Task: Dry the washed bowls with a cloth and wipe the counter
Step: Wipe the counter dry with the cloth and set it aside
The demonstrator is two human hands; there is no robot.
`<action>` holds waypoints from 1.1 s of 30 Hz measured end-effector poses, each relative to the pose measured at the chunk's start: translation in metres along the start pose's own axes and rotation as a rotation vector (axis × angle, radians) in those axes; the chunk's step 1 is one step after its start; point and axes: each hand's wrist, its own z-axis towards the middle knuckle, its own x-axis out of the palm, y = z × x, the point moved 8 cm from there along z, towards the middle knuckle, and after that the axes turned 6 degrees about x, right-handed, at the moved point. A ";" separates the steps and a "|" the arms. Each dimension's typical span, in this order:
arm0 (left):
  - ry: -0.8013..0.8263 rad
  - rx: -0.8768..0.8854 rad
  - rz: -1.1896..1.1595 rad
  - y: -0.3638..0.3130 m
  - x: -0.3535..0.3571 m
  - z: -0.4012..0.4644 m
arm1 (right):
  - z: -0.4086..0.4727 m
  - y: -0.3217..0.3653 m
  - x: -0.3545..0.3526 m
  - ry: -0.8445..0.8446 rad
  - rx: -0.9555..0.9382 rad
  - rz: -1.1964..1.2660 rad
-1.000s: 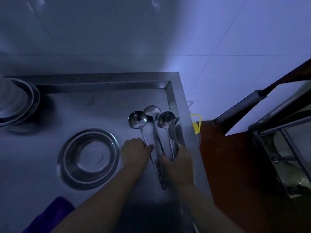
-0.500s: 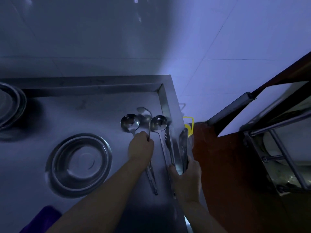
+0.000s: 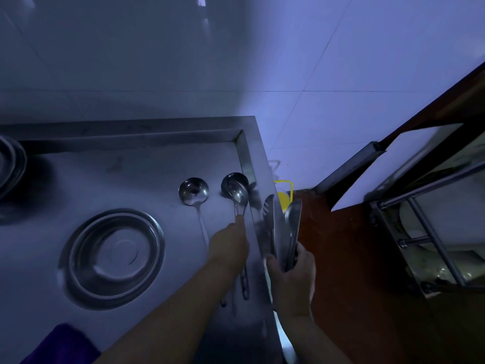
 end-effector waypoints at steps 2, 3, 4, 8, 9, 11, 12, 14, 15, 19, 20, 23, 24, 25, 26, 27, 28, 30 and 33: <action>0.010 -0.029 -0.025 -0.002 0.003 0.003 | 0.001 -0.004 -0.004 -0.015 0.007 0.014; 0.012 -0.047 -0.036 -0.002 0.004 0.005 | 0.001 -0.006 -0.005 -0.012 0.012 0.023; 0.014 -0.062 -0.045 -0.002 0.004 0.006 | 0.001 -0.008 -0.006 -0.016 0.017 0.032; 0.016 -0.130 -0.083 0.000 0.000 0.009 | 0.000 -0.013 -0.011 -0.034 0.010 0.045; 0.002 -0.160 -0.089 0.003 -0.002 0.008 | -0.001 -0.015 -0.011 -0.030 0.015 0.042; -0.020 -0.193 -0.064 0.009 -0.006 0.008 | -0.002 -0.018 -0.011 -0.029 0.024 0.037; -0.021 -0.193 -0.040 0.011 -0.005 0.008 | -0.002 -0.019 -0.011 -0.031 0.026 0.031; -0.023 -0.207 -0.028 0.014 -0.005 0.009 | -0.003 -0.019 -0.011 -0.030 0.018 0.016; -0.022 -0.225 -0.044 0.015 -0.005 0.010 | -0.003 -0.018 -0.010 -0.024 0.011 0.010; -0.001 -0.246 -0.070 0.015 -0.007 0.006 | -0.001 -0.018 -0.001 0.045 0.016 0.006; 0.002 -0.207 -0.004 0.014 -0.009 0.004 | -0.002 -0.018 0.000 0.040 0.015 0.006; -0.032 -0.050 0.220 0.013 -0.011 -0.009 | -0.003 -0.014 0.005 0.033 0.014 0.013; -0.044 -0.030 0.250 0.018 -0.010 -0.013 | -0.004 -0.012 0.009 0.051 0.006 0.015; -0.059 -0.027 0.273 0.024 -0.011 -0.016 | -0.005 -0.009 0.013 0.075 -0.007 0.017; -0.065 -0.050 0.264 0.031 -0.013 -0.018 | -0.006 -0.006 0.017 0.096 -0.023 0.019; -0.069 -0.089 0.242 0.039 -0.016 -0.020 | -0.007 -0.003 0.021 0.107 -0.037 0.018; -0.078 -0.143 0.181 0.046 -0.019 -0.022 | -0.008 -0.001 0.023 0.105 -0.045 0.014; -0.089 -0.250 0.043 0.061 -0.022 -0.025 | -0.011 0.002 0.026 0.088 -0.052 0.009; -0.163 -0.355 -0.177 0.074 -0.028 -0.028 | -0.013 0.004 0.031 0.097 -0.065 -0.001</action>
